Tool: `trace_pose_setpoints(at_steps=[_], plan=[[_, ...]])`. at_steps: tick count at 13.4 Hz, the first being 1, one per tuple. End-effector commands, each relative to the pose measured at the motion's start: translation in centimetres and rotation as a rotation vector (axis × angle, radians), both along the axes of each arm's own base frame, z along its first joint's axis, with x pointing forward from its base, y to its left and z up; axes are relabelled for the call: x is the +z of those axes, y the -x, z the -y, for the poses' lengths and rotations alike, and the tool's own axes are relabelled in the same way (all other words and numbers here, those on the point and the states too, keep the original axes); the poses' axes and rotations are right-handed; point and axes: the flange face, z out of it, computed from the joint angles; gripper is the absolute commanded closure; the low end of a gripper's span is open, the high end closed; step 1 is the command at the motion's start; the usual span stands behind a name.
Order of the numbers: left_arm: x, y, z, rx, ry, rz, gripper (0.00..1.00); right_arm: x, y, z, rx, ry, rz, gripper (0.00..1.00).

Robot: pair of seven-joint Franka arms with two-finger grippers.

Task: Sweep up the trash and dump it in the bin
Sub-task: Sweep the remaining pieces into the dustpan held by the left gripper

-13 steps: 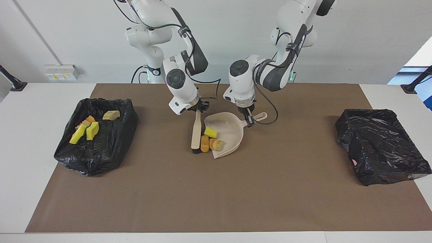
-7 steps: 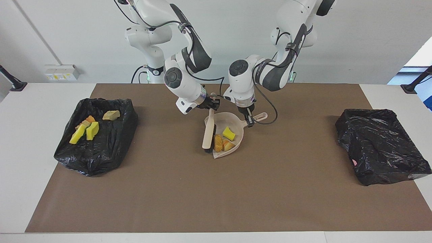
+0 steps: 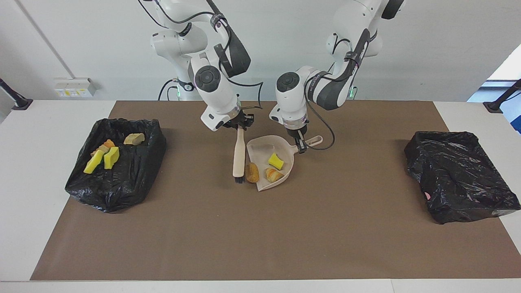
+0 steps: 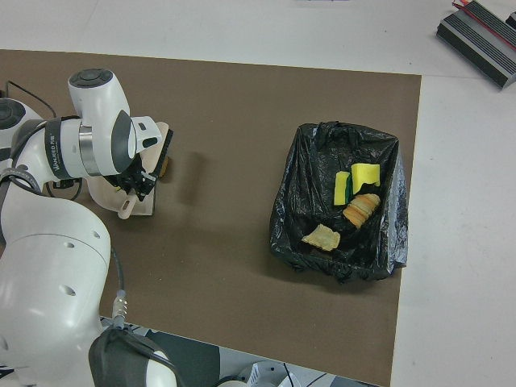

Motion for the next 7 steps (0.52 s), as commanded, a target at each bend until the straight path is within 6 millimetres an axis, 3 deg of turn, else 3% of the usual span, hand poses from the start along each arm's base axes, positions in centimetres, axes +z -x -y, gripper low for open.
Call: trace_pose_setpoints(at_steps=[1, 2, 4, 7], plan=[[0.1, 0.5, -0.8, -0.018, -0.022, 0.012, 1.00, 0.0, 0.1, 1.7, 0.176, 0.092, 0.029, 1.00], [0.1, 0.5, -0.8, -0.017, -0.022, 0.012, 1.00, -0.4, -0.5, 3.0, 0.214, 0.095, 0.038, 1.00], [0.2, 0.7, -0.8, -0.014, -0.032, 0.008, 1.00, -3.1, -1.2, 3.7, 0.260, 0.139, 0.037, 1.00], [0.2, 0.8, -0.9, -0.011, -0.037, 0.006, 1.00, -5.7, -0.8, 4.8, 0.300, 0.168, 0.037, 1.00]])
